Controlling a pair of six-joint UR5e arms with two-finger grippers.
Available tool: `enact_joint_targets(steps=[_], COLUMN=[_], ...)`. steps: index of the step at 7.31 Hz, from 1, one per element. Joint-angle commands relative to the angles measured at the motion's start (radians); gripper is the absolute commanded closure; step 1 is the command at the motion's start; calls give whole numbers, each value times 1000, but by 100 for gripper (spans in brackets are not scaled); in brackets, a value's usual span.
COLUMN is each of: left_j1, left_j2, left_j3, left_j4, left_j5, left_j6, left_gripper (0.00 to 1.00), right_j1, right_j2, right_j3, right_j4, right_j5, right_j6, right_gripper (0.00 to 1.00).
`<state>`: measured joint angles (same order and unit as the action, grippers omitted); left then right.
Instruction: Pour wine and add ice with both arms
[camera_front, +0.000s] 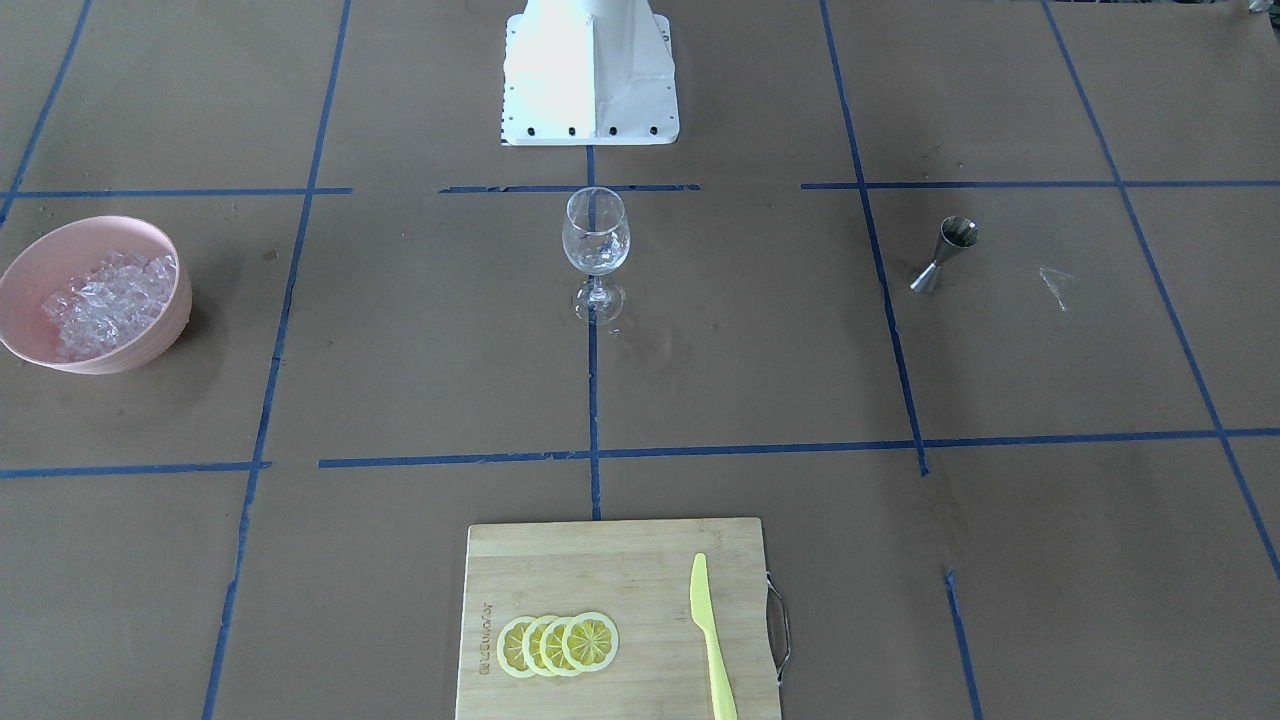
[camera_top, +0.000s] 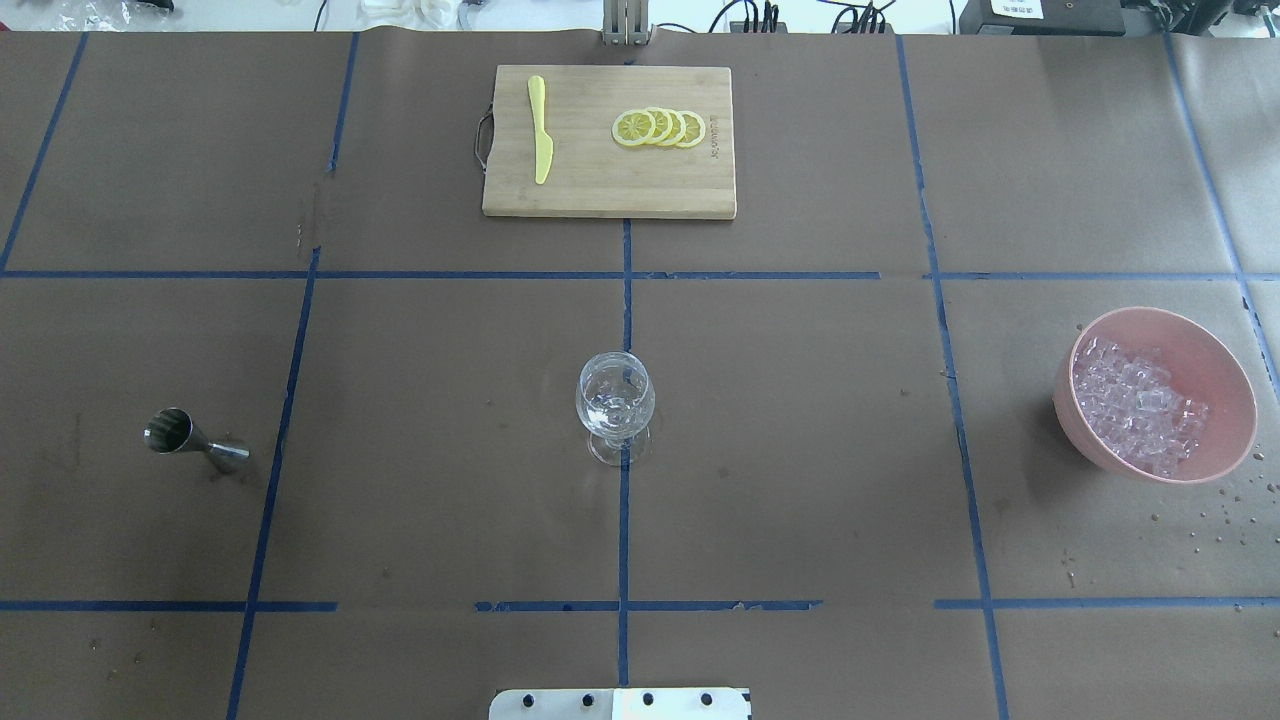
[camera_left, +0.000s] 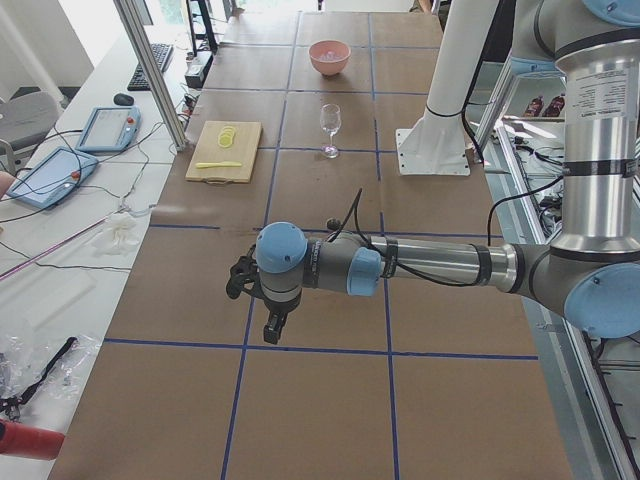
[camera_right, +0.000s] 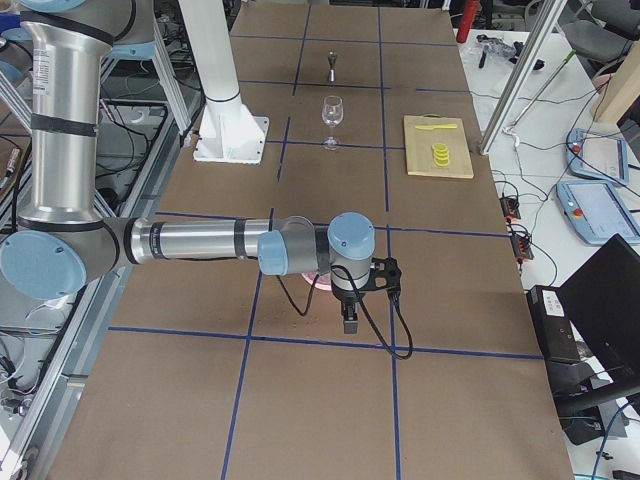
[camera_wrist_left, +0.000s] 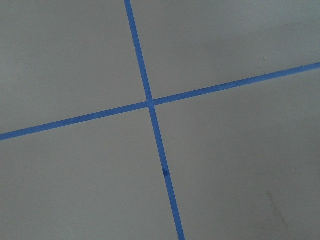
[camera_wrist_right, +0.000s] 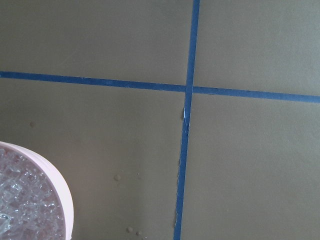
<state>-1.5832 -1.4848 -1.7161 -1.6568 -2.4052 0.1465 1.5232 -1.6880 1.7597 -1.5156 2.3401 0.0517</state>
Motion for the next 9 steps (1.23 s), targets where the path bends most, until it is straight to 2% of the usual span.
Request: enact_joint_targets(steps=[1,4,6,8,9], left_j1=[-1,0,0,5,38], left_j2=[5,5,4,3,3], left_j3=[4,-5,-4,-7,1], left_j4=[-4,-11,-172,-211,-324], left_j5=[0,-52,-52,-61,-60], left_j6=[2,1,-10,-8,-65], left_gripper=[0,0,0,0,0], right_j1=[0,0,-2,-2,-2], right_j2=[1,-1,-7,-5,-5], right_j3=[1,10,9,4,3], right_j4=[0,0,0,2,0], right_j5=[-1,36,33,31,31], right_j6=[2,3,8,1,2], right_gripper=[0,0,0,0,0])
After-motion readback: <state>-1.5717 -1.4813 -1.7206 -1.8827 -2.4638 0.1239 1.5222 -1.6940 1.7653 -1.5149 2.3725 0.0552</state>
